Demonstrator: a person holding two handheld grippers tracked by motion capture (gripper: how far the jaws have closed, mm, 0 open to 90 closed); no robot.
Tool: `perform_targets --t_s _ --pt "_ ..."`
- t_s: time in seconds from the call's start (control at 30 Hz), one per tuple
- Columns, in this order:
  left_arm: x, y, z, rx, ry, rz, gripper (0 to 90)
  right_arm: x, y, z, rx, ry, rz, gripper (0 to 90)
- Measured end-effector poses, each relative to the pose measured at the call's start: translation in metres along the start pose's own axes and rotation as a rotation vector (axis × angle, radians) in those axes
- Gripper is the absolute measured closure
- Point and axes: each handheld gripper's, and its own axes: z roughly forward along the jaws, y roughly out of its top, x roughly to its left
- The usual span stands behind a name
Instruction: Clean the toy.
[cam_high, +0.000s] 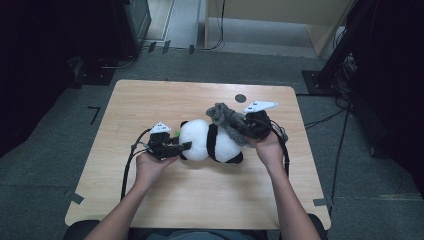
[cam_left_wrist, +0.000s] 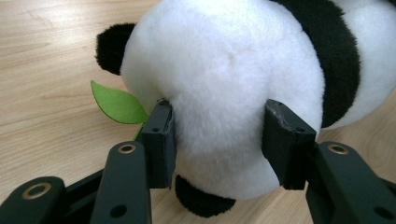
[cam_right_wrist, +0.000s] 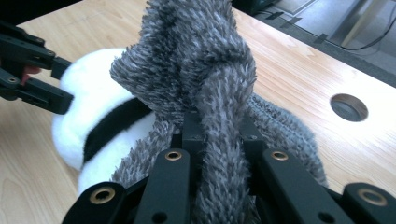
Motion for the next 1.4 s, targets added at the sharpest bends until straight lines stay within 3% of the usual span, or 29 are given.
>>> perform_targets --t_s 0.27,0.47,0.7,0.93,1.17,1.3,1.4 --pt "0.0 0.0 0.0 -0.003 -0.004 -0.008 49.7 -0.013 -0.015 -0.012 0.003 -0.038 0.043 79.9" --pt "0.001 0.0 0.0 -0.002 -0.006 -0.006 50.0 -0.014 -0.015 -0.018 0.002 -0.056 0.062 80.2" --pt "0.0 0.0 0.0 -0.005 -0.007 -0.014 50.2 0.019 0.009 -0.021 -0.063 0.022 -0.016 80.2" --pt "-0.001 0.001 0.0 -0.007 -0.002 -0.015 49.6 0.058 0.021 0.008 -0.003 0.049 -0.122 80.1" --pt "-0.002 0.001 0.0 -0.006 0.003 -0.018 48.3 0.086 0.026 0.04 0.036 0.112 -0.167 80.0" --pt "-0.001 0.001 0.0 -0.004 0.014 -0.013 47.0 0.096 0.022 0.061 0.084 0.142 -0.185 80.0" --pt "0.001 -0.001 0.0 -0.011 0.018 -0.012 42.8 0.095 0.017 0.064 0.079 0.153 -0.182 79.9"
